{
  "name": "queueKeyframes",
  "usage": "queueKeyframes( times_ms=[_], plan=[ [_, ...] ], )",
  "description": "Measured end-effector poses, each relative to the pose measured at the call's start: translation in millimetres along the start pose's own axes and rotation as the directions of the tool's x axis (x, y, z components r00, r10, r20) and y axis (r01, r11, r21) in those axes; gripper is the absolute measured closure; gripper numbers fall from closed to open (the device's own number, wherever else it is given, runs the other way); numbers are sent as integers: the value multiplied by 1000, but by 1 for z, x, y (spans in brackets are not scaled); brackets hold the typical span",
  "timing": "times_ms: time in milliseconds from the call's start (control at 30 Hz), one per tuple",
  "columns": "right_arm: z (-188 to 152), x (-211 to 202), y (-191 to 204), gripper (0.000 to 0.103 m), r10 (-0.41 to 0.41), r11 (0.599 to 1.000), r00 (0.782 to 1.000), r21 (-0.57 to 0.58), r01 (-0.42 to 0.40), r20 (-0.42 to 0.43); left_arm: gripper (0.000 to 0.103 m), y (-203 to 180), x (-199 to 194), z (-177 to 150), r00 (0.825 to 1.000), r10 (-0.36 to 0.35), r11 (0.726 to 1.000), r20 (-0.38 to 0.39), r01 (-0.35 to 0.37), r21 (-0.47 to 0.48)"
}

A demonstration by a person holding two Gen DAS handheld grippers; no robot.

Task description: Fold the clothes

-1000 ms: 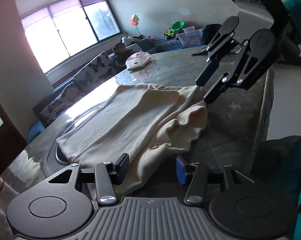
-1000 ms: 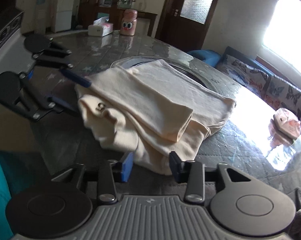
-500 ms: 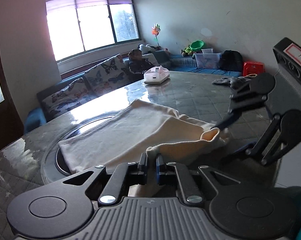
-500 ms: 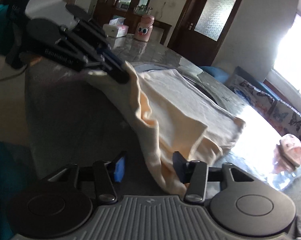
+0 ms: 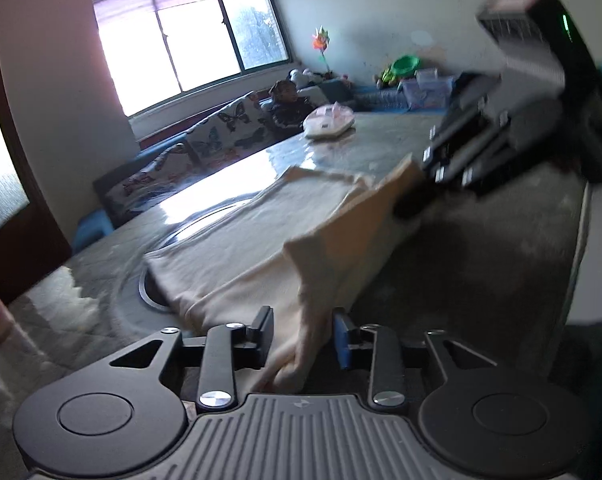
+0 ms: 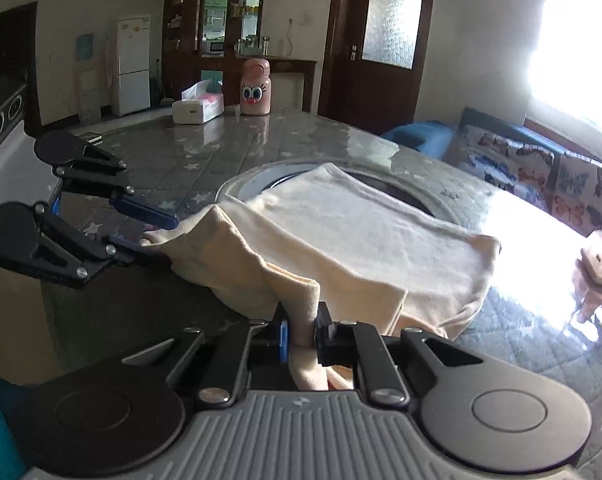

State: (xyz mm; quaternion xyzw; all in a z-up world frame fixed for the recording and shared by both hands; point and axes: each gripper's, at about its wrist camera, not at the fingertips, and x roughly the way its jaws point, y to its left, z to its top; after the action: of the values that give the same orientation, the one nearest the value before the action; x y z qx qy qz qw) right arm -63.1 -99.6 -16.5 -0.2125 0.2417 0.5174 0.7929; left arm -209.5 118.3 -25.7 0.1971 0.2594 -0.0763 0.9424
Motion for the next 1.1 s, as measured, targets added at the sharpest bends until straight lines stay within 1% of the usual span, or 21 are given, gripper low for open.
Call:
queueKeyframes(
  times_ms=[100,133,167,200,233,267,333,400,533,600,733,867,967,1100],
  plan=[
    [1,0,2,93,-5,1000,1000,5,5,3,68,-2,3,-4,1000,3,999,-8,-3,38],
    [0,0,4,93,-13,1000,1000,9,12,9,72,-4,5,-6,1000,7,998,-12,-6,57],
    [0,0,5,94,-15,1000,1000,16,15,13,82,-5,6,-8,1000,10,997,-14,-9,71],
    [0,0,5,94,-17,1000,1000,20,16,17,85,-3,6,-8,1000,3,998,-17,-2,64],
    [-1,-3,7,95,-22,999,999,24,21,30,91,-2,6,-9,1000,-5,999,-19,6,54],
    [-2,-5,8,95,-23,999,999,23,22,39,94,0,3,-8,1000,-7,999,-14,8,43],
    [-3,-11,11,95,-24,1000,998,17,23,61,96,2,-3,-6,1000,-8,1000,1,8,28],
    [-3,-16,14,95,-25,1000,997,10,25,76,97,4,-11,-4,1000,-10,1000,17,10,18],
    [-2,-34,20,95,-22,1000,995,-4,22,97,97,-2,-39,-1,998,-55,998,20,55,7],
    [-3,-51,26,95,-2,1000,995,-14,3,98,97,-6,-53,0,997,-77,997,22,77,2],
    [-7,-84,42,95,41,998,996,-54,-36,80,97,-12,-81,3,992,-122,992,25,122,-7],
    [-5,-114,59,95,88,994,995,-64,-85,45,97,-19,-109,6,986,-167,986,28,167,-17],
    [0,-124,64,95,96,992,995,-85,-93,30,97,-11,-98,12,987,-156,988,31,156,-20],
    [12,-117,56,95,66,995,997,-81,-62,46,97,0,-81,20,990,-138,990,35,139,-25]
  ],
)
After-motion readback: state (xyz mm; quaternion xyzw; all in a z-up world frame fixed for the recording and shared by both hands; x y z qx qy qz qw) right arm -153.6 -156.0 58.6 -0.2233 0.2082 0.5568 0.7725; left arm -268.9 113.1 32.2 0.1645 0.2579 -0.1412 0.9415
